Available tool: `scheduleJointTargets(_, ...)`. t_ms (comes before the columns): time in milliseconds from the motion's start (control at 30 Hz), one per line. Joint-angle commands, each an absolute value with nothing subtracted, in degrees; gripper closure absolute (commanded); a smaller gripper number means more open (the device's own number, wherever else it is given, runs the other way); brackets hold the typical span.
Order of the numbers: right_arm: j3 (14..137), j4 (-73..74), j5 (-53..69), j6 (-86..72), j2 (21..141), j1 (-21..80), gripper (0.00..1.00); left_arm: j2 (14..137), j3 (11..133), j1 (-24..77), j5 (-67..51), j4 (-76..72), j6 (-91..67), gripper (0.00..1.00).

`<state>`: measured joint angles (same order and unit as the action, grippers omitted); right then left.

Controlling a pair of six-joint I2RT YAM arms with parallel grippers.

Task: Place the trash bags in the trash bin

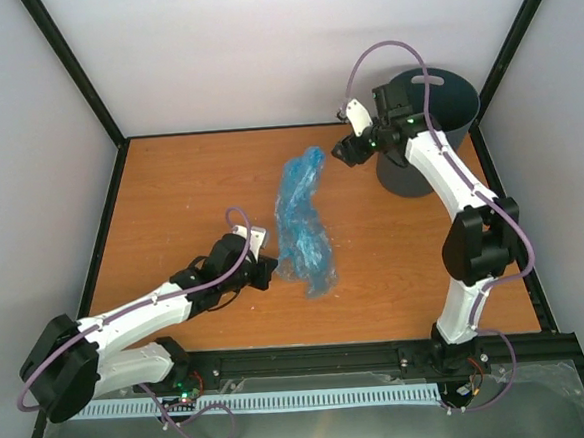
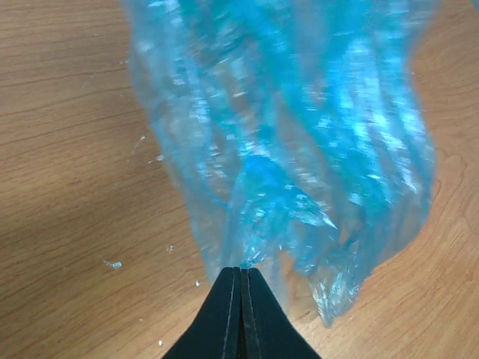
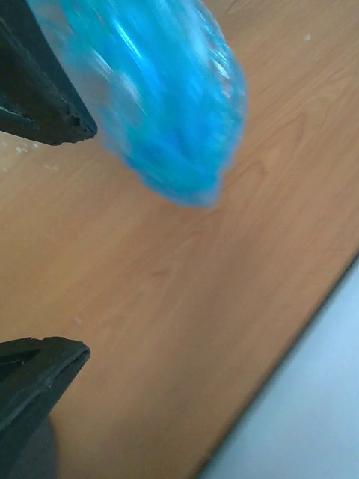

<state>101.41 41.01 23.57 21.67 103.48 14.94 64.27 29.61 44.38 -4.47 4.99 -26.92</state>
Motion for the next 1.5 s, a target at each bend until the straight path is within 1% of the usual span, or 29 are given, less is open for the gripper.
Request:
scheduleJointTargets(0,98.84,46.96,22.67,19.93,103.62,14.03,0.26,62.29,29.58,44.85,-3.23,5.24,-28.96,0.99)
scheduleJointTargets(67,95.06,47.19,23.61,20.87,99.72,14.05,0.23,62.26,29.16,44.88,-3.28,4.82,-29.17,0.99)
scheduleJointTargets(167,88.18,47.65,28.6,22.6,92.88,14.05,0.22,62.9,28.63,44.84,-3.77,4.45,-29.12,0.99)
scheduleJointTargets(300,79.29,48.47,34.94,26.48,84.41,15.91,0.25,63.07,28.04,44.83,-3.5,4.08,-29.01,0.99)
scheduleJointTargets(433,69.59,47.58,31.36,32.13,78.77,23.6,0.28,61.68,28.33,44.9,-3.66,3.76,-29.69,0.99)
scheduleJointTargets(600,61.28,46.45,26.74,36.73,74.06,32.62,0.26,58.58,29.36,44.83,-5.1,2.04,-30.4,0.99)
scheduleJointTargets(767,58.74,47.83,23.75,38.0,70.22,39.85,0.22,56.37,31.14,44.83,-7.09,-1.81,-29.64,0.99)
scheduleJointTargets(867,57.81,47.28,23.88,37.17,67.86,40.6,0.18,54.62,33.63,44.82,-11.94,-6.72,-26.45,0.99)
scheduleJointTargets(967,58.22,47.7,23.07,36.37,67.11,40.61,0.16,52.79,38.34,44.88,-19.31,-10.62,-24.86,0.99)
scheduleJointTargets(1033,58.8,47.72,22.14,35.11,66.55,40.56,0.15,51.05,38.95,44.91,-22.77,-14.82,-26.22,0.99)
scheduleJointTargets(1067,58.93,47.9,22.18,34.69,66.12,40.57,0.14,50.24,38.49,44.91,-21.57,-15.82,-26.71,0.99)
scheduleJointTargets(1167,59.69,48.68,23.5,33.48,64.85,40.52,0.13,50.74,36.75,44.91,-13.57,-12.45,-26.0,0.99)
scheduleJointTargets(1200,59.77,48.5,23.8,32.72,64.48,40.52,0.11,51.12,36.12,44.91,-11.99,-11.8,-26.31,0.99)
scheduleJointTargets(1333,59.88,47.18,25.92,29.21,64.08,40.53,0.08,50.92,31.52,44.9,-12.9,-15.85,-29.29,0.99)
scheduleJointTargets(1400,60.15,47.41,27.65,28.52,64.24,40.52,0.04,50.45,30.14,44.9,-11.85,-16.67,-30.52,0.99)
scheduleJointTargets(1467,60.61,47.97,28.5,28.03,64.1,40.52,0.04,50.01,29.53,44.88,-10.4,-16.36,-30.91,0.99)
